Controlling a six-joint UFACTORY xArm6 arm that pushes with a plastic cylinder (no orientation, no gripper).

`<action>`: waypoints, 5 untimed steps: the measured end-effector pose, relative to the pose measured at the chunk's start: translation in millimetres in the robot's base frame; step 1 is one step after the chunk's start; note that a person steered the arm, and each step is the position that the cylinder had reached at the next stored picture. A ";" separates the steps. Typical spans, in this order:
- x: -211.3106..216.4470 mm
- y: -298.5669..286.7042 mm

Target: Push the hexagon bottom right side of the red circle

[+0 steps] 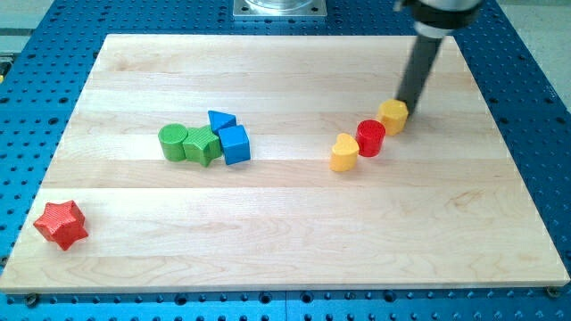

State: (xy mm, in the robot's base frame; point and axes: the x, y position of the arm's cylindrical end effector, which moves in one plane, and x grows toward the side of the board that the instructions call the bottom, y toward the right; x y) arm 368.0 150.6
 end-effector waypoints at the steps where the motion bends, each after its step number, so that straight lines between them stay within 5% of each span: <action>1: 29.6 -52.3; 2: 55.3 -66.6; 4: 18.0 -2.5; 5: 47.7 17.6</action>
State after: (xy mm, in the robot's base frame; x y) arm 415.7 168.2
